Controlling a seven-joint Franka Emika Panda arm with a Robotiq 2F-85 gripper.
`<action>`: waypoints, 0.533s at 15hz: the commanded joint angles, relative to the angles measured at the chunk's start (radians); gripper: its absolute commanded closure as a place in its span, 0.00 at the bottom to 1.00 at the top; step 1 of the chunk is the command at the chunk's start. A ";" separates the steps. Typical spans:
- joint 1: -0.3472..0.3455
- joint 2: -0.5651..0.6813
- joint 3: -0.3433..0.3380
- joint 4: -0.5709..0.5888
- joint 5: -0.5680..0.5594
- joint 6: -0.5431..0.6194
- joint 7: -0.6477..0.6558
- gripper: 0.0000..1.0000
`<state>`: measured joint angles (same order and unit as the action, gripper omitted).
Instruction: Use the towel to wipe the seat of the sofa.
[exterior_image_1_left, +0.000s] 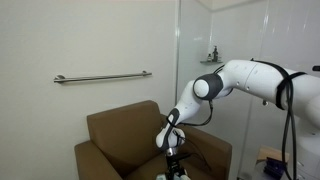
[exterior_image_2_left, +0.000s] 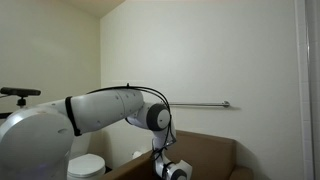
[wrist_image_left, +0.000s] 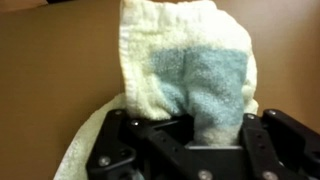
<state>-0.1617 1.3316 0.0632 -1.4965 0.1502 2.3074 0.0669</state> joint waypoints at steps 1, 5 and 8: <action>0.011 -0.095 -0.032 -0.156 -0.005 -0.043 -0.031 0.95; 0.033 -0.162 -0.071 -0.269 -0.019 -0.053 -0.015 0.95; 0.051 -0.181 -0.095 -0.298 -0.028 -0.067 -0.003 0.95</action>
<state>-0.1361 1.2184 -0.0043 -1.7160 0.1419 2.2703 0.0669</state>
